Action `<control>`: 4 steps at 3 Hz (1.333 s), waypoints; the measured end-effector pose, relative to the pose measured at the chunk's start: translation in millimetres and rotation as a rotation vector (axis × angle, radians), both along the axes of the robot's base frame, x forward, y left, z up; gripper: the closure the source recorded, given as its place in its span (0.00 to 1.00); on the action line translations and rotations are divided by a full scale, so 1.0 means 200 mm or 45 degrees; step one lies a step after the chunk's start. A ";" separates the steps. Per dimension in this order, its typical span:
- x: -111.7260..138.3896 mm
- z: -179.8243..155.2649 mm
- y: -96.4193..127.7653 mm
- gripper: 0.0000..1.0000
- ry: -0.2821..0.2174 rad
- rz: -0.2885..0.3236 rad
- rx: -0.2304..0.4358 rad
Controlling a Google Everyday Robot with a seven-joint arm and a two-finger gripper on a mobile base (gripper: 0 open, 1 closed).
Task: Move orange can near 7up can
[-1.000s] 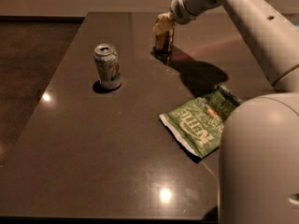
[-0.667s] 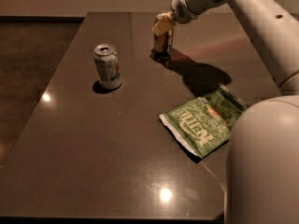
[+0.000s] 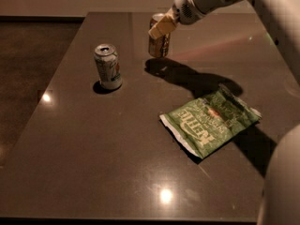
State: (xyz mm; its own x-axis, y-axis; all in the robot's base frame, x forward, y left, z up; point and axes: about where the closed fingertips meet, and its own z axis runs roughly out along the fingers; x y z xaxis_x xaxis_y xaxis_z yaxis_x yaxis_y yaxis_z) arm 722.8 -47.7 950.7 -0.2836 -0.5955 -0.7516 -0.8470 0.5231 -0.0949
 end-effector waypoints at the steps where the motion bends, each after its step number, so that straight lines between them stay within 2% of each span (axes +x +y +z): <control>1: -0.20 0.04 0.10 1.00 -0.004 0.152 0.028; 3: -0.49 0.02 0.27 1.00 -0.037 0.375 0.001; 4: -0.58 -0.02 0.35 1.00 -0.048 0.444 -0.036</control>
Offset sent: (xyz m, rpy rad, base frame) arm -0.1151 0.0523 0.0109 0.0204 -0.0304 0.3275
